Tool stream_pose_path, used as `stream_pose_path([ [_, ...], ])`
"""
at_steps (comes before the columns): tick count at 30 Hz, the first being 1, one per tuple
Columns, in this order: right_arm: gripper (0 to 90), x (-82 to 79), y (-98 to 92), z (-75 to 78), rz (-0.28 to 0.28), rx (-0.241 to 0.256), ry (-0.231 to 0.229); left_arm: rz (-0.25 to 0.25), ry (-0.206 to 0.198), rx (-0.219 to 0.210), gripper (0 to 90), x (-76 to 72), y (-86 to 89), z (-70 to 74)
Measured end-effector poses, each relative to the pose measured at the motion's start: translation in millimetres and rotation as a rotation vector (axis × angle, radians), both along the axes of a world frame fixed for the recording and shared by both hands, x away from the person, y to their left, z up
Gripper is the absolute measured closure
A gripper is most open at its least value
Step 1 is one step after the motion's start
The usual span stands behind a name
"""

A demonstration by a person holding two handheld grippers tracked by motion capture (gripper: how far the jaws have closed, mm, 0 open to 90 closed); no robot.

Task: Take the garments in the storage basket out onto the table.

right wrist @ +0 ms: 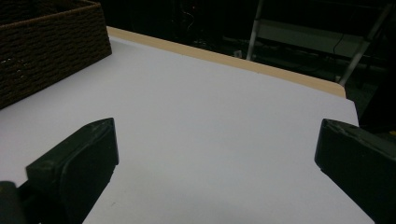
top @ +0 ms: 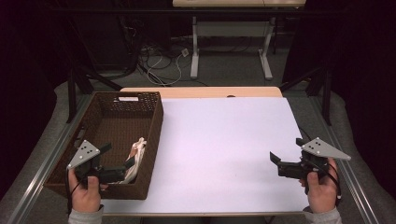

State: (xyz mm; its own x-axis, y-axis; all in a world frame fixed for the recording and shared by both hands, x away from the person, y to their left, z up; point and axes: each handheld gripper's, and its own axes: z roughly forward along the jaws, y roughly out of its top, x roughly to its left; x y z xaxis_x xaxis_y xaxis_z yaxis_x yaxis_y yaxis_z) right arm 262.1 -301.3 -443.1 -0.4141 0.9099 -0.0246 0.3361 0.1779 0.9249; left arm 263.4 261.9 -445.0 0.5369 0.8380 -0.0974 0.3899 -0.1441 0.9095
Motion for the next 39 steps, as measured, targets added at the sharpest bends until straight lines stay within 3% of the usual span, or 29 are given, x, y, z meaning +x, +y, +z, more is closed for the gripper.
stream_pose_path([
  [5, 0.0, 2.1, -1.2, -3.9, 0.001, 0.002, 0.016, 0.004, -0.007, -0.018, 0.2, -1.1, 3.1, 2.4],
  [10, 0.0, 4.0, 1.6, -7.2, 0.003, -0.008, 0.030, -0.007, 0.017, -0.012, 0.2, 1.0, 4.3, 0.6],
  [17, 0.0, 8.2, 7.7, -8.7, 0.011, -0.014, 0.038, -0.031, 0.087, 0.054, 0.2, 13.2, 4.9, 0.0],
  [20, 0.0, 7.8, 10.5, -8.2, 0.016, -0.014, 0.035, -0.029, 0.084, 0.093, 0.2, 18.3, 4.7, 2.5],
  [28, 0.0, 8.4, 13.6, -11.4, 0.024, -0.025, 0.054, -0.056, 0.125, 0.139, 0.2, 33.8, 2.0, 6.9],
  [33, 0.0, 9.6, 13.4, -12.8, 0.022, -0.020, 0.064, -0.069, 0.195, 0.185, 0.2, 43.0, 3.0, 6.8],
  [37, 0.0, 9.9, 13.4, -13.0, 0.022, -0.018, 0.066, -0.116, 0.229, 0.228, 0.2, 48.3, 5.9, 5.2],
  [39, 0.0, 10.6, 13.9, -13.8, 0.022, -0.016, 0.066, -0.115, 0.258, 0.210, 0.2, 51.2, 6.5, 5.7],
])
